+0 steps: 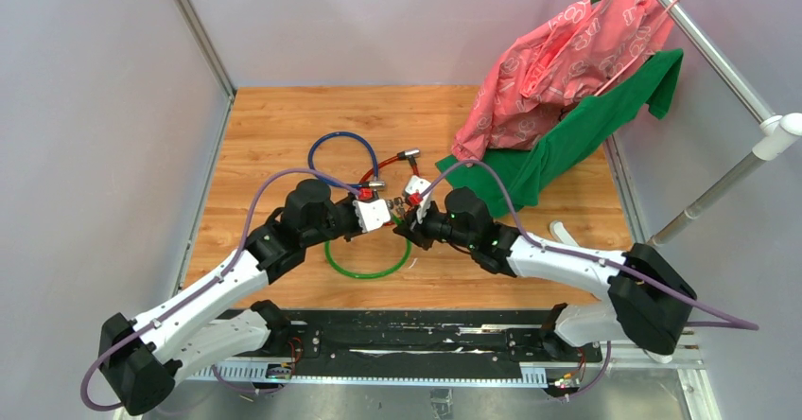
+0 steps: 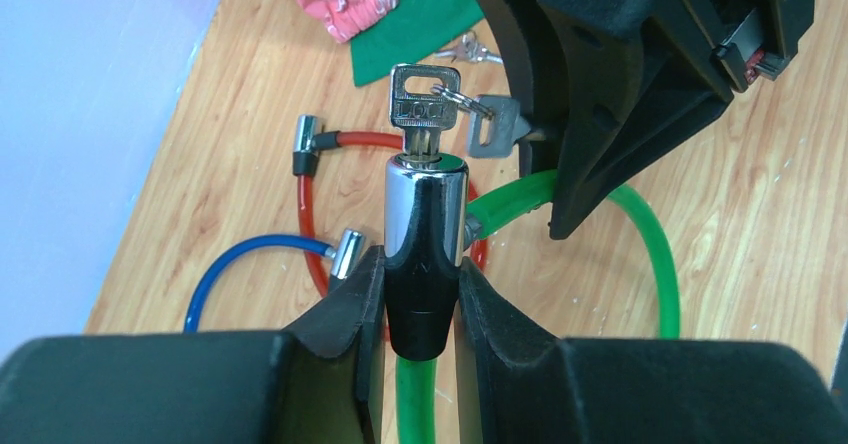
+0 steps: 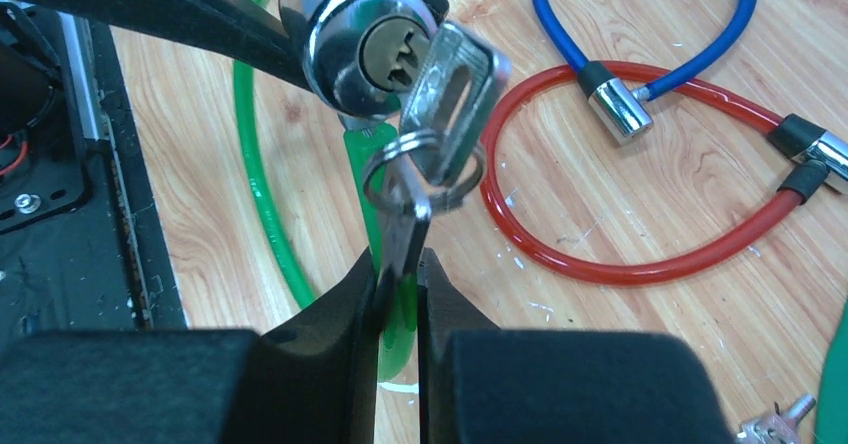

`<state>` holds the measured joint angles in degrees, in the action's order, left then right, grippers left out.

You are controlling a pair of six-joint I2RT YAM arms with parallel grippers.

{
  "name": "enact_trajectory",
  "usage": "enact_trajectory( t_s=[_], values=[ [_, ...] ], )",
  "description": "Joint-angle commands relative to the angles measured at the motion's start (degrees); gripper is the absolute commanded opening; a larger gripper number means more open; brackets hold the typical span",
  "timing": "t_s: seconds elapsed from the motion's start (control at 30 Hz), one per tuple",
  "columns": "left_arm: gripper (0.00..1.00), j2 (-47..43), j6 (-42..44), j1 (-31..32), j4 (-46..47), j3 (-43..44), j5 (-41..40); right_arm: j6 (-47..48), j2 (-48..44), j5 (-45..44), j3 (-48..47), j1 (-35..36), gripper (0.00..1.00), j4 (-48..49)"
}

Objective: Lock with the key
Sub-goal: Lock the lock.

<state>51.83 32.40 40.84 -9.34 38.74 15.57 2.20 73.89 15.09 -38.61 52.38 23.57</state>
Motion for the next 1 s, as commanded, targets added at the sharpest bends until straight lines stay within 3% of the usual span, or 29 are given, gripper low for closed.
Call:
enact_trajectory(
  t_s=[0.0,0.27,0.37,0.5,0.6,0.83,0.97],
  values=[
    [0.00,1.9,4.0,1.4,-11.5,-3.1,1.1,2.0,1.5,-1.0,-2.4,0.6,0.10,20.3],
    [0.00,0.3,4.9,1.4,-13.3,-2.4,0.1,5.4,-3.3,1.2,-3.9,0.6,0.50,7.2],
    [0.00,0.0,5.0,1.4,-12.9,-2.7,-0.2,6.4,-6.2,2.2,-3.3,0.5,0.55,-3.0],
    [0.00,-0.5,5.1,1.4,-12.5,-2.9,-0.7,9.1,-8.4,10.8,-6.3,0.4,0.58,-20.9],
    [0.00,-1.3,5.5,1.4,-12.5,-3.3,-0.2,7.5,-11.0,9.6,-8.1,-0.1,0.60,-29.2],
    [0.00,-2.3,5.1,1.4,-11.4,-3.5,-0.1,-14.2,-8.5,8.5,-8.6,-5.9,0.60,-16.8],
    [0.00,-2.6,4.6,1.4,-11.5,-3.5,0.3,-21.3,-4.2,14.0,-9.8,-6.0,0.72,-11.5]
  ],
)
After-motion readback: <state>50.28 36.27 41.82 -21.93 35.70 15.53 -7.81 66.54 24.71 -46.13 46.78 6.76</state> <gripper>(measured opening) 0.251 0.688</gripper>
